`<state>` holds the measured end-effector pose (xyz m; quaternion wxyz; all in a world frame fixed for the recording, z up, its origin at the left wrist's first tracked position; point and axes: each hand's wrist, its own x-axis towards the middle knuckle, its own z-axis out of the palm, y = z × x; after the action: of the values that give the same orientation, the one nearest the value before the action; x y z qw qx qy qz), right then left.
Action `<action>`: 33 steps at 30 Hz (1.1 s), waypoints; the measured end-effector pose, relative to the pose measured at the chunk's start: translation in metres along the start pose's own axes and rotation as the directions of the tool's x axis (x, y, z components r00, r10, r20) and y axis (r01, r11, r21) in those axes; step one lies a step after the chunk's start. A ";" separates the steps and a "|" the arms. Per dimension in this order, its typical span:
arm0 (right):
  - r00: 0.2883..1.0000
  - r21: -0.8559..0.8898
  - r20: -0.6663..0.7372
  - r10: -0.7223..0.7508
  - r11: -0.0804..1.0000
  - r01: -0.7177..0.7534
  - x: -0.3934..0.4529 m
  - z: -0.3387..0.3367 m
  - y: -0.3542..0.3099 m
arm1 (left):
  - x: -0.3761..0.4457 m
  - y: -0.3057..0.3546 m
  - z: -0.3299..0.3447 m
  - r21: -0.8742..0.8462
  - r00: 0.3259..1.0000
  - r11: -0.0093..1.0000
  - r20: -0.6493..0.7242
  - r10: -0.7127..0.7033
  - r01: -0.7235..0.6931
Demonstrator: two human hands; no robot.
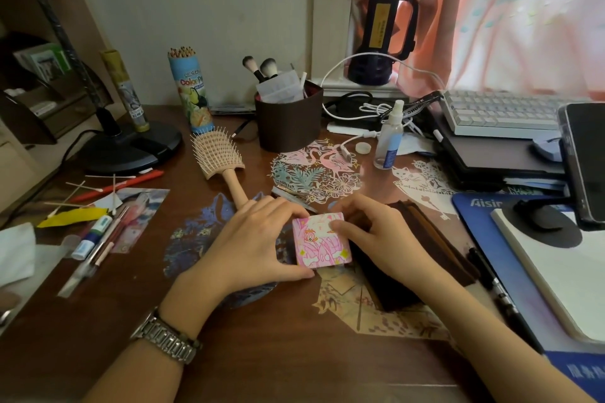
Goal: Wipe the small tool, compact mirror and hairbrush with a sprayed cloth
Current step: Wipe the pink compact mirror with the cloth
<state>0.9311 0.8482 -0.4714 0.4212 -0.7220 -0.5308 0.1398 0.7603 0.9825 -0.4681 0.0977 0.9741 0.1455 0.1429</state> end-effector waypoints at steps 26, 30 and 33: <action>0.997 -0.567 0.069 0.042 0.824 0.005 -0.019 -0.014 -0.003 | -0.004 -0.006 -0.011 -0.021 0.977 0.996 0.198 -0.082 0.088; 0.999 -0.543 0.035 -0.001 0.839 0.020 -0.021 -0.013 0.000 | -0.004 -0.004 -0.011 -0.032 0.976 0.995 0.200 -0.089 0.098; 1.000 -0.482 -0.024 -0.009 0.876 -0.003 -0.024 -0.014 0.002 | -0.005 -0.004 -0.010 -0.051 0.978 0.994 0.190 -0.088 0.100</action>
<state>0.9322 0.8201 -0.4701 0.2353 -0.8049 -0.5447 -0.0064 0.7518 0.9860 -0.4605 0.1471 0.9719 0.1771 0.0501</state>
